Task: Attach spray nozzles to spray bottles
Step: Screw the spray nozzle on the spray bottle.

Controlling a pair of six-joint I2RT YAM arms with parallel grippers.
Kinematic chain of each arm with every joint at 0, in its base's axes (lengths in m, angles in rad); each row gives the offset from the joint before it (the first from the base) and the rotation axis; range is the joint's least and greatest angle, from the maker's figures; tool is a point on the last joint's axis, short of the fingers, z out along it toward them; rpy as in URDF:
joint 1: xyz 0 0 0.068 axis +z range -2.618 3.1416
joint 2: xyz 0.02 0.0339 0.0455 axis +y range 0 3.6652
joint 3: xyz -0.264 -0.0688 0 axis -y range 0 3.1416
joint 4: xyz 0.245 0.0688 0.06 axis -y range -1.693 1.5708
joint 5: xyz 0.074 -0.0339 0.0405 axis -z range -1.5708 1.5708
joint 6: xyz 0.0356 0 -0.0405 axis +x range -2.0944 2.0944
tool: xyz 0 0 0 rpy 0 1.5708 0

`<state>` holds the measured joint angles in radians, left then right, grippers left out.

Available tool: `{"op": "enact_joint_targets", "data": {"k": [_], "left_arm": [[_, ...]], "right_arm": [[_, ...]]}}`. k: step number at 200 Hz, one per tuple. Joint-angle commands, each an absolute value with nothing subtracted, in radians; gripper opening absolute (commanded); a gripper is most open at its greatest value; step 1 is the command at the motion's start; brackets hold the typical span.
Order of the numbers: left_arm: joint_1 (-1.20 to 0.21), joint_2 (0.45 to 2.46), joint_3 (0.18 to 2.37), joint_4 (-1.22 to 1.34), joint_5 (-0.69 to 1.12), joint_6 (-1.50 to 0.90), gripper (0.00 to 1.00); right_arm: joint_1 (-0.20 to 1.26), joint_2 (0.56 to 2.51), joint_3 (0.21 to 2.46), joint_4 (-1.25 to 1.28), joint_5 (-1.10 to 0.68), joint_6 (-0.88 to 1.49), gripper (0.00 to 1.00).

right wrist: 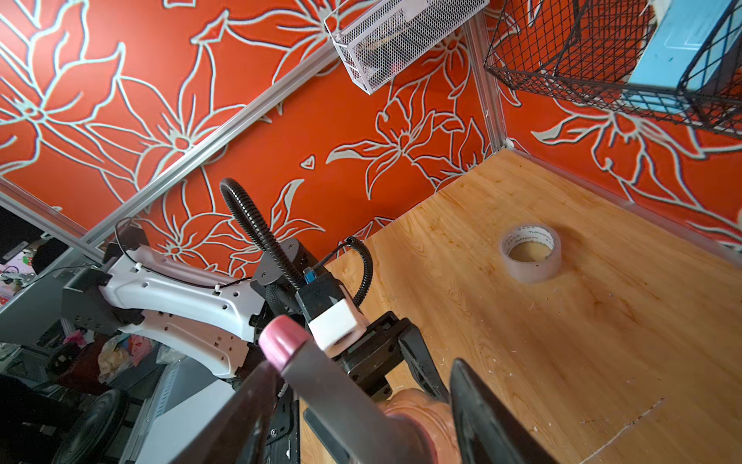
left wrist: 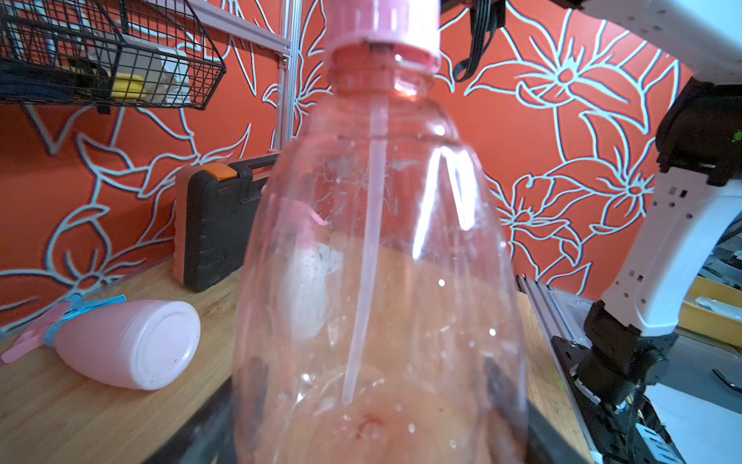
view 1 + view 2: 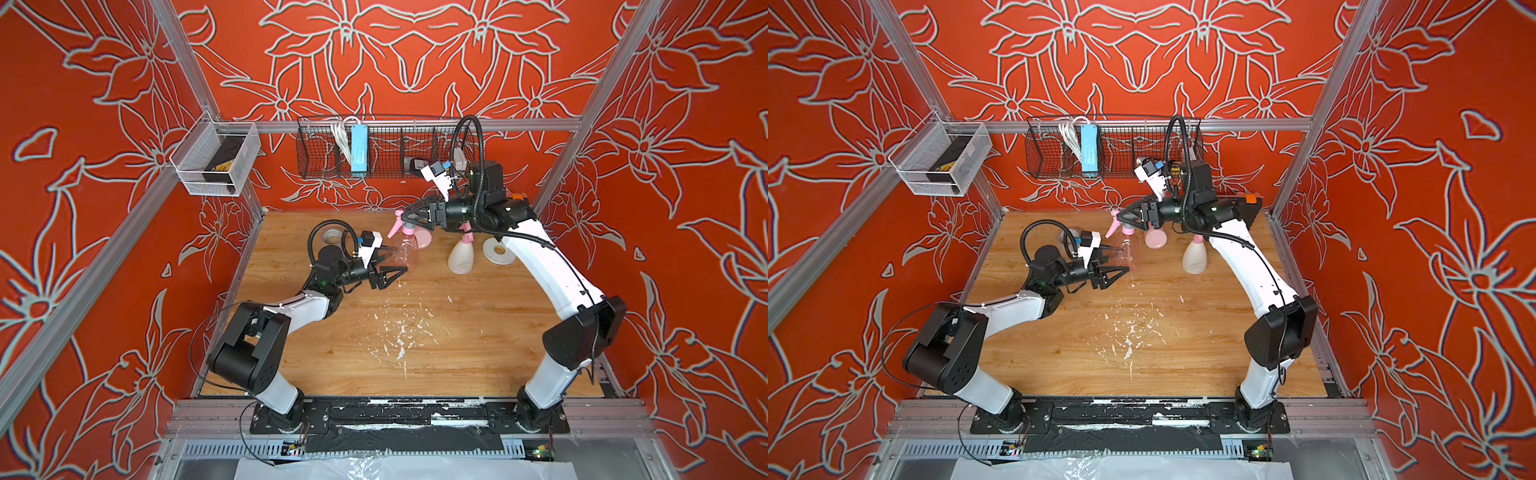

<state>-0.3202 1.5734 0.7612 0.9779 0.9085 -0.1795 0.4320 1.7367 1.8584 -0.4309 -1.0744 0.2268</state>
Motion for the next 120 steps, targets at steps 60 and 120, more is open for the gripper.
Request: {"op": "enact_joint_targets", "data": {"k": [60, 120], "left_arm": [[-0.307, 1.538, 0.799, 1.042, 0.901, -0.215, 0.44], [-0.304, 1.529, 0.802, 1.019, 0.843, -0.19, 0.44]], "right_arm": [[0.466, 1.653, 1.754, -0.389, -1.037, 0.224, 0.4], [0.496, 1.628, 1.73, -0.429, -0.923, 0.185, 0.32]]}}
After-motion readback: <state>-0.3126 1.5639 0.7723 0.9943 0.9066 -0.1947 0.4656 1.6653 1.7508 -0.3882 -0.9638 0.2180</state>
